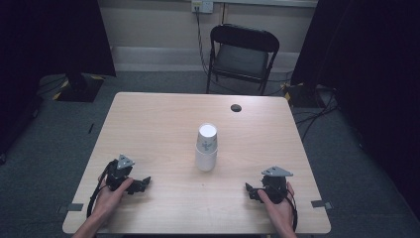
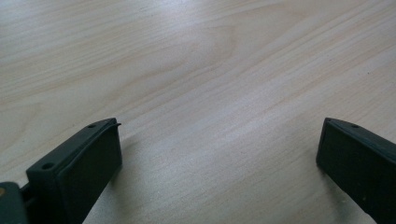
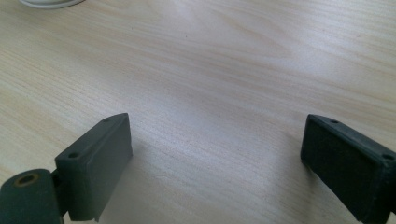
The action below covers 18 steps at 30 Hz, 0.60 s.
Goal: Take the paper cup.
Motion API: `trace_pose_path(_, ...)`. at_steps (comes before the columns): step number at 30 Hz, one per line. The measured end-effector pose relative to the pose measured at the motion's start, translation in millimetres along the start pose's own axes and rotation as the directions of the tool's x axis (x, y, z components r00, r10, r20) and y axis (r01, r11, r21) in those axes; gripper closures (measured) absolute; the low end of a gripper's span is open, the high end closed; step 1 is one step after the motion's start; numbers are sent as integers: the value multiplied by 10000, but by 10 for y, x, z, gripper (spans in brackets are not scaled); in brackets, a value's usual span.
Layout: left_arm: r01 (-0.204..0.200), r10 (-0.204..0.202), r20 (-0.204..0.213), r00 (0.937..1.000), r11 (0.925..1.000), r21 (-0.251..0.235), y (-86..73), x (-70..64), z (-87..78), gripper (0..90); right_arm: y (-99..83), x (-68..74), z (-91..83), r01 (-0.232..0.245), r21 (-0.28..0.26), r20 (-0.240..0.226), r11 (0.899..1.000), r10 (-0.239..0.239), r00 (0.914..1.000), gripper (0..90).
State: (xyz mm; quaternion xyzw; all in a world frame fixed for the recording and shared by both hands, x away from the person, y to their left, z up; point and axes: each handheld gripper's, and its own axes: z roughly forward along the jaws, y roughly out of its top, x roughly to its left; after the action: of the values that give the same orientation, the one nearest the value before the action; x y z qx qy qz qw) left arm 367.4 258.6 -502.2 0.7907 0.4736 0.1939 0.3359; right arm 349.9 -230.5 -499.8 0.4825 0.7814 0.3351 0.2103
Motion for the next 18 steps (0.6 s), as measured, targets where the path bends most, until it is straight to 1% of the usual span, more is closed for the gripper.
trace_pose_path(3, -7, 7, -16, 10000, 10000, 3, 4, 1, 4, 0, 14, -5, 16, 31, -12, -20, 10000, -31, 10000, 85)
trace_pose_path(4, 21, -21, -69, 10000, 10000, -31, 4, -2, 5, 1, 36, -19, 37, 226, 5, -242, 9997, -226, 9995, 86)
trace_pose_path(7, 10, -10, -56, 10000, 10000, -19, 4, 0, 3, 4, 55, -33, 59, 286, 1, -306, 9996, -286, 9991, 86)
trace_pose_path(8, -50, 50, -49, 10000, 10000, -16, 8, 1, -8, 17, 71, -47, 77, 349, -10, -367, 9994, -349, 9987, 86)
trace_pose_path(10, 186, -187, -170, 9997, 9998, -62, 15, -16, -21, 66, 77, -51, 83, 363, -13, -386, 9993, -364, 9986, 86)
trace_pose_path(11, 186, -187, -170, 9997, 9998, -62, 15, -16, -21, 89, 77, -51, 83, 363, -13, -386, 9993, -364, 9986, 86)
trace_pose_path(12, 190, -188, -276, 9994, 9998, 67, 23, -26, -40, 103, 77, -51, 83, 382, -15, -405, 9993, -382, 9984, 88)
trace_pose_path(13, 216, -213, -314, 9993, 9997, 90, 24, -36, -55, 124, 77, -52, 83, 390, -10, -414, 9992, -390, 9984, 88)
trace_pose_path(14, 230, -229, -311, 9993, 9997, 21, 21, -56, -62, 162, 78, -51, 83, 398, -13, -422, 9992, -398, 9983, 88)
trace_pose_path(15, 109, -106, -259, 9996, 9999, 121, 20, -66, -72, 166, 78, -53, 84, 448, -18, -452, 9990, -448, 9980, 88)
trace_pose_path(16, 102, -98, -227, 9997, 9998, 143, 25, -79, -82, 154, 79, -53, 85, 468, -20, -471, 9989, -468, 9978, 89)
trace_pose_path(18, 140, -140, 84, 9999, 9999, -20, 48, -101, -114, 160, 79, -53, 84, 479, -21, -476, 9989, -479, 9977, 89)
